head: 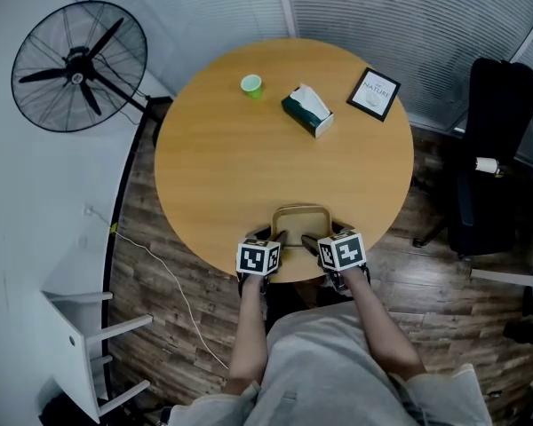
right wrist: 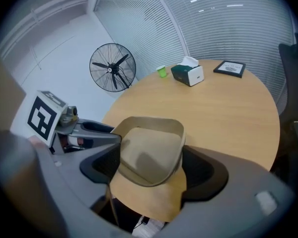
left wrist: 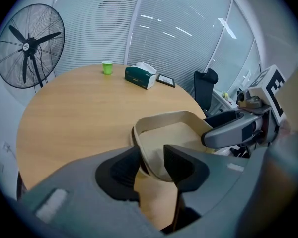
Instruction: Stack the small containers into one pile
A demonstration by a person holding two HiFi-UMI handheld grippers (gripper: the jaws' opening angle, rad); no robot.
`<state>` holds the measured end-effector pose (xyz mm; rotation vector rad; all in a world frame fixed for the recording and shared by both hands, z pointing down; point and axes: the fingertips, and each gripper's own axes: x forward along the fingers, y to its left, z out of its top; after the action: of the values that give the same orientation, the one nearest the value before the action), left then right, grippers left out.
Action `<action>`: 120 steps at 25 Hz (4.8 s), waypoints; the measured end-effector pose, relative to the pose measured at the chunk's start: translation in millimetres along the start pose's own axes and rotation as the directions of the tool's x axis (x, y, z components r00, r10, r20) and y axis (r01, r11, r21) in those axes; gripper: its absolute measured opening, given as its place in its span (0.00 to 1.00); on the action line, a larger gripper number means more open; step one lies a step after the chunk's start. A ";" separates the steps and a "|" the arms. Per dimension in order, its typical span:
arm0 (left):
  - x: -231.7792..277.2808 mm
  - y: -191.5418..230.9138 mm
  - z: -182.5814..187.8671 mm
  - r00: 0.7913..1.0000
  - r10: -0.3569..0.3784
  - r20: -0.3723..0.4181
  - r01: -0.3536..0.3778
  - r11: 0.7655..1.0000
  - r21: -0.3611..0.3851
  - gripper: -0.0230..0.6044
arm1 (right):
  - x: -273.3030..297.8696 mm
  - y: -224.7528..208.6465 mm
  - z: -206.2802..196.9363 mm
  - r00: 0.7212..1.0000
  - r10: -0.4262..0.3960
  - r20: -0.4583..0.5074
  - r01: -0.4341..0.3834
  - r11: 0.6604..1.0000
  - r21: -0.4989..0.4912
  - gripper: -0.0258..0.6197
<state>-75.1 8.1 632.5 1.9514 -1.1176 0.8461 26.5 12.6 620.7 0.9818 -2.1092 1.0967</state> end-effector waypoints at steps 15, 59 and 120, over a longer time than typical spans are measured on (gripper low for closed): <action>11.1 8.3 7.5 0.999 0.007 0.042 -0.007 1.000 0.007 0.29 | 10.8 -7.7 -1.5 1.000 -0.014 0.024 0.016 0.997 -0.077 0.62; -46.8 -12.9 0.8 0.961 0.099 0.257 -0.074 0.992 -0.105 0.29 | -25.5 -6.6 -1.9 0.988 0.054 0.145 -0.025 0.981 -0.190 0.59; -114.3 -54.0 -55.9 0.932 0.023 0.362 -0.017 1.000 -0.022 0.05 | -101.6 43.9 -52.8 0.924 -0.005 0.382 0.044 0.995 -0.094 0.04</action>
<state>-83.8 122.2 555.0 2.1391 -1.3513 0.4905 56.9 110.2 552.8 1.2496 -2.4231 0.8250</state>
